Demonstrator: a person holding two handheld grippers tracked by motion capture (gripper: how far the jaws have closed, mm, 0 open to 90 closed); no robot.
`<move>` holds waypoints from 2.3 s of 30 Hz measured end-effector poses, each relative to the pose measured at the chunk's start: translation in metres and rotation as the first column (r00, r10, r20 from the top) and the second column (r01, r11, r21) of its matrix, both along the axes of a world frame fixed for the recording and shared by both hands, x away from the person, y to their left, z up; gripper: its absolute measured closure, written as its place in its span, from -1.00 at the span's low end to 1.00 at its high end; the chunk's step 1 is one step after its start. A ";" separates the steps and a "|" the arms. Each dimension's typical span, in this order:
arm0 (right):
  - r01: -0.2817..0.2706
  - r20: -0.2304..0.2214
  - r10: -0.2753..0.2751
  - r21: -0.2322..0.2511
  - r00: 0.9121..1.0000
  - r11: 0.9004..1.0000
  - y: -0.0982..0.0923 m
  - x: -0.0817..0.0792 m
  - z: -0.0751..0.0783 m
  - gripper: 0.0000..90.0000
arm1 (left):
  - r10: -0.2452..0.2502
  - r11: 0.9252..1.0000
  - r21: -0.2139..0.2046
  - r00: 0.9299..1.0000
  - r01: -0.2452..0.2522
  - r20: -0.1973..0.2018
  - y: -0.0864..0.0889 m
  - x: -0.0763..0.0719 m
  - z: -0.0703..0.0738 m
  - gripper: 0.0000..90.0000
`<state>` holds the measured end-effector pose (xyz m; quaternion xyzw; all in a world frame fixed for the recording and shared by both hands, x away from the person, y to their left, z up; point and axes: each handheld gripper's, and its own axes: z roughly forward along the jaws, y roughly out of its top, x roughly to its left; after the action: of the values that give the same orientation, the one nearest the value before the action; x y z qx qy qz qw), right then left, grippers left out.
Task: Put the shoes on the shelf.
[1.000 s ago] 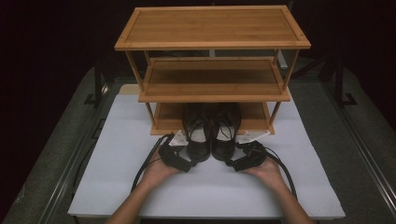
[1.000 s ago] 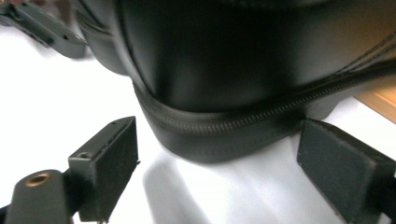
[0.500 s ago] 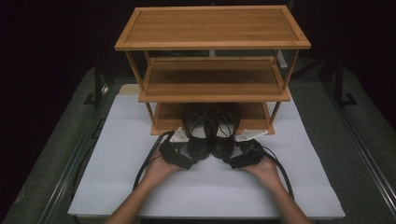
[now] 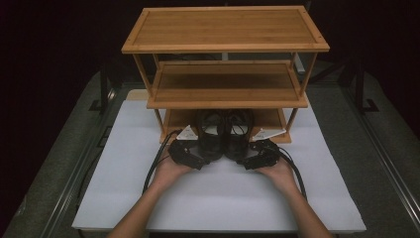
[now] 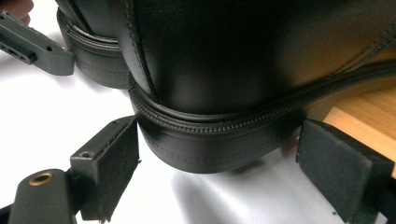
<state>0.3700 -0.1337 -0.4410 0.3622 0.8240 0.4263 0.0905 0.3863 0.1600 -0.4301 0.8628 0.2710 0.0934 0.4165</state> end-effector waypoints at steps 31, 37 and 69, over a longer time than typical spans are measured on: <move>0.112 0.054 -0.106 -0.131 0.993 0.985 0.012 0.059 -0.006 -0.72 | 0.087 0.996 0.001 0.996 -0.087 0.002 -0.006 0.064 -0.016 -0.90; 0.116 0.067 -0.110 -0.094 0.992 0.989 -0.003 0.043 -0.001 -0.79 | 0.081 0.997 0.002 0.997 -0.081 0.015 0.010 0.046 -0.008 -0.89; 0.210 0.012 -0.211 -0.175 0.977 0.962 -0.125 -0.108 -0.014 -0.84 | 0.216 0.969 0.128 0.976 -0.212 -0.018 0.153 -0.121 -0.014 -0.87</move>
<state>0.2617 -0.2588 -0.4550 0.4398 0.8154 0.3390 0.1639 0.2655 0.3129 -0.4444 0.8543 0.3625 0.1409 0.3449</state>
